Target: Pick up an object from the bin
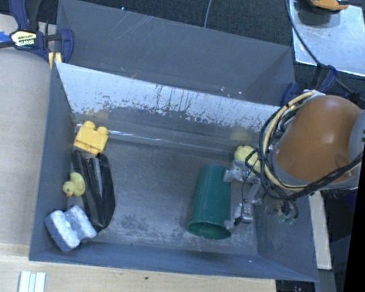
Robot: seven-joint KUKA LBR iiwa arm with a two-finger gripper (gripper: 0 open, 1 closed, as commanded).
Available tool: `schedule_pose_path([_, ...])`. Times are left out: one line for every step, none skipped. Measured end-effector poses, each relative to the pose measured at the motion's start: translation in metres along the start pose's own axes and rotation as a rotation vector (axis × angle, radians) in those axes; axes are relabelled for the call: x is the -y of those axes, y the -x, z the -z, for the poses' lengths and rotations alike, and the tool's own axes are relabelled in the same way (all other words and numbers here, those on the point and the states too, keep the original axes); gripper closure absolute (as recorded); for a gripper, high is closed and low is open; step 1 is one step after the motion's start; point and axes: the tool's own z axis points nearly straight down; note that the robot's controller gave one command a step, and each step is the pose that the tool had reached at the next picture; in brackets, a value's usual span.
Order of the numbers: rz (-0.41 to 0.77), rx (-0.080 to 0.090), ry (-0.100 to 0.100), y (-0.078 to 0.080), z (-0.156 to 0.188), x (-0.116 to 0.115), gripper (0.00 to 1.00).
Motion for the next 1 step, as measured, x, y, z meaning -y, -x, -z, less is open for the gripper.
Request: schedule_pose_path([0.109, 0.01, 0.0, 0.0271, -0.0246, -0.0266, 0.0])
